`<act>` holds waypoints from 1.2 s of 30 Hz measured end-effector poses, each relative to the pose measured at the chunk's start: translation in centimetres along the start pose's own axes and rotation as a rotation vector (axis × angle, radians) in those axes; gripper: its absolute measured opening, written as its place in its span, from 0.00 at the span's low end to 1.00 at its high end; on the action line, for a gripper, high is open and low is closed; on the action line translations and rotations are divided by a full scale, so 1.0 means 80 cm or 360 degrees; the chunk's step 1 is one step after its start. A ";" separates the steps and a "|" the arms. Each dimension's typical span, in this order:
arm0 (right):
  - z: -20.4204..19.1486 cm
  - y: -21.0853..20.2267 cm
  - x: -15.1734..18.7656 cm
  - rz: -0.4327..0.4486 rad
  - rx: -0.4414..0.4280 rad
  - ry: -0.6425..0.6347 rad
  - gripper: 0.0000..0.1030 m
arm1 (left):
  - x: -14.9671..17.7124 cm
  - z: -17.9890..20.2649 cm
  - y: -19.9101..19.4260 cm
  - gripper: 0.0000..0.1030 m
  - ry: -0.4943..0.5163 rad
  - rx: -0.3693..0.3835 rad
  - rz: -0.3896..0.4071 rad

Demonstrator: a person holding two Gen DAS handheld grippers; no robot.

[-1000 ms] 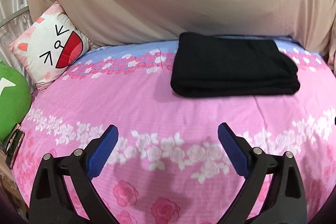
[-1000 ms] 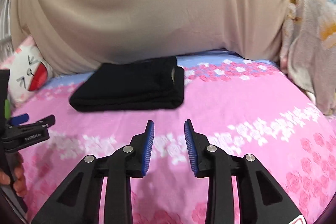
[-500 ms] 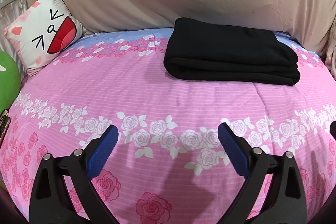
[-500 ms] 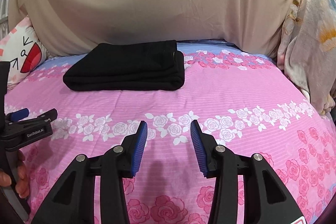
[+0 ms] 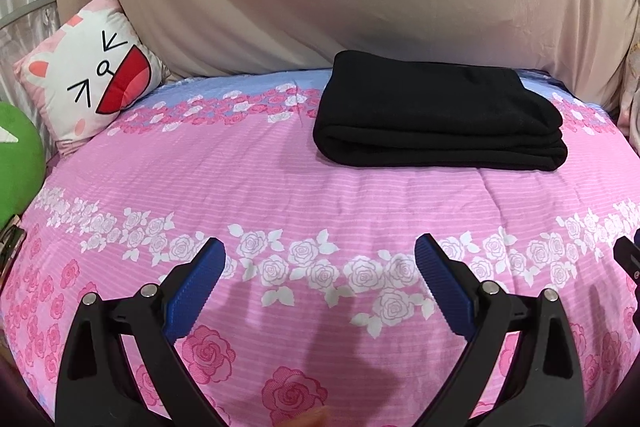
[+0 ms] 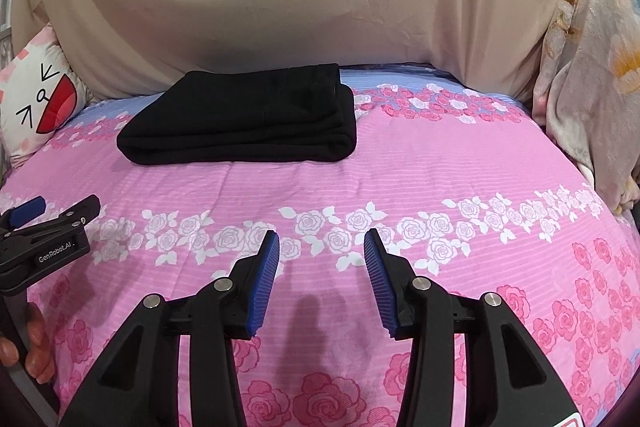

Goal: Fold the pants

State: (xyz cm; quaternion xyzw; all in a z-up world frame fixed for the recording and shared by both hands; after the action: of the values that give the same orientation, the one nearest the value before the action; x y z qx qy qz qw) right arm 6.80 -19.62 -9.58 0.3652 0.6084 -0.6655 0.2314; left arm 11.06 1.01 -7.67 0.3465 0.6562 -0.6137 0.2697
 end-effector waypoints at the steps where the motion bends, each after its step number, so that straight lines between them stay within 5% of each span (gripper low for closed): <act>1: 0.000 0.000 0.000 0.0003 0.0004 -0.0003 0.42 | 0.000 0.001 -0.001 0.91 0.0009 0.0000 0.0006; 36: -0.001 -0.004 -0.002 0.0033 0.0021 -0.0016 0.47 | -0.008 0.008 -0.011 0.90 0.0054 0.0005 0.0078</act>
State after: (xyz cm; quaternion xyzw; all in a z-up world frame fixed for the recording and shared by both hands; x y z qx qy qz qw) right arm 6.63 -19.54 -9.26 0.3698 0.5989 -0.6689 0.2390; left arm 10.72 0.31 -6.70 0.3732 0.6511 -0.6020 0.2729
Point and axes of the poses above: each gripper's, at about its wrist camera, not at the fingertips, and y roughly the way its jaws point, z to its right, x to its underside, the point moved 10 cm from there along y, roughly the way its jaws point, and after that the axes turned 2 degrees about -z, right-handed, at the moved point
